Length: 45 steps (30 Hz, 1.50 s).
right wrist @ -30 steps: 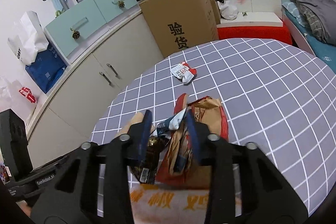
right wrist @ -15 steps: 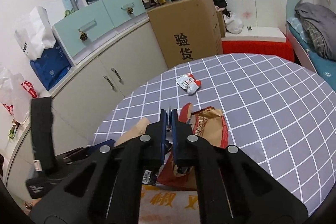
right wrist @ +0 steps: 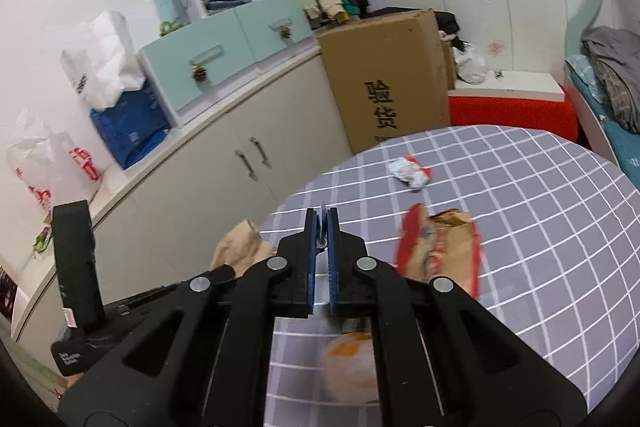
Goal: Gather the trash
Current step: 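Carry the tan paper and small wrapper to the wastebasket with both grippers, then open both grippers to drop the items into the wastebasket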
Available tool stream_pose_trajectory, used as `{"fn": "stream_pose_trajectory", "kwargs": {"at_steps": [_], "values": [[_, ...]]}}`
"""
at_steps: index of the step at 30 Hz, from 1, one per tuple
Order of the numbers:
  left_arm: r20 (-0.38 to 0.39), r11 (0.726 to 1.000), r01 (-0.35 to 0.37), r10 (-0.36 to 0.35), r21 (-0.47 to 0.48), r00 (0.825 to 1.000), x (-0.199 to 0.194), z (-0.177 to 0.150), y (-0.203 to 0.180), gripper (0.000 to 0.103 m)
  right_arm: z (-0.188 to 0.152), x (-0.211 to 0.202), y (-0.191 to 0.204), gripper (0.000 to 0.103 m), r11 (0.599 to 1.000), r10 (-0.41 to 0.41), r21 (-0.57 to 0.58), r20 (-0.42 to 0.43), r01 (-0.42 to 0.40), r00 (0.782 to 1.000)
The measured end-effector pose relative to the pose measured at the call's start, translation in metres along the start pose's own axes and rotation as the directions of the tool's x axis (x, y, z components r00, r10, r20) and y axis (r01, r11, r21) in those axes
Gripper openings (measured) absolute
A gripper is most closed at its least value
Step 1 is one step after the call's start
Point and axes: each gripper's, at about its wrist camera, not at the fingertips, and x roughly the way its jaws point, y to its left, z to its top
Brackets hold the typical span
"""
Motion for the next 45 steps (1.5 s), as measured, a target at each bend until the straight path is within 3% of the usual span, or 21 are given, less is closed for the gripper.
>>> {"fn": "stream_pose_trajectory", "kwargs": {"at_steps": [4, 11, 21, 28, 30, 31, 32, 33, 34, 39, 45], "values": [[0.051, 0.999, -0.032, 0.034, -0.038, 0.998, -0.041, -0.006, 0.033, 0.004, -0.008, -0.003, 0.042, 0.005, 0.997, 0.063, -0.033, -0.015, -0.064, 0.998], [0.052, 0.981, -0.126, 0.135, -0.145, 0.99, -0.093, -0.029, 0.12, 0.004, -0.039, 0.015, 0.125, 0.005, 0.978, 0.183, -0.085, -0.107, -0.192, 0.977], [-0.024, 0.908, -0.25, 0.257, -0.337, 0.966, -0.122, -0.074, 0.262, 0.004, -0.116, 0.094, 0.242, 0.005, 0.937, 0.261, -0.148, -0.3, -0.315, 0.918], [-0.07, 0.852, -0.31, 0.31, -0.421, 0.948, -0.123, -0.094, 0.326, 0.004, -0.164, 0.153, 0.297, 0.006, 0.918, 0.283, -0.163, -0.367, -0.36, 0.886], [-0.088, 0.839, -0.326, 0.32, -0.435, 0.943, -0.12, -0.098, 0.34, 0.004, -0.172, 0.171, 0.304, 0.011, 0.917, 0.28, -0.168, -0.378, -0.362, 0.883], [-0.094, 0.835, -0.33, 0.322, -0.441, 0.942, -0.118, -0.099, 0.344, 0.004, -0.177, 0.181, 0.307, 0.02, 0.92, 0.265, -0.173, -0.39, -0.353, 0.882], [-0.102, 0.829, -0.333, 0.322, -0.449, 0.941, -0.116, -0.1, 0.348, 0.004, -0.181, 0.187, 0.308, 0.04, 0.922, 0.257, -0.171, -0.4, -0.347, 0.88], [-0.106, 0.827, -0.332, 0.32, -0.454, 0.941, -0.114, -0.101, 0.35, 0.004, -0.186, 0.194, 0.309, 0.051, 0.926, 0.248, -0.167, -0.411, -0.34, 0.877], [-0.111, 0.826, -0.332, 0.318, -0.455, 0.942, -0.111, -0.101, 0.351, 0.004, -0.191, 0.197, 0.308, 0.054, 0.929, 0.239, -0.169, -0.409, -0.33, 0.881], [-0.137, 0.833, -0.327, 0.297, -0.447, 0.945, -0.095, -0.106, 0.353, 0.004, -0.205, 0.201, 0.306, 0.054, 0.926, 0.203, -0.204, -0.438, -0.317, 0.876], [-0.174, 0.842, -0.325, 0.276, -0.431, 0.945, -0.074, -0.108, 0.35, 0.004, -0.213, 0.202, 0.293, 0.059, 0.935, 0.152, -0.228, -0.438, -0.272, 0.886]]}}
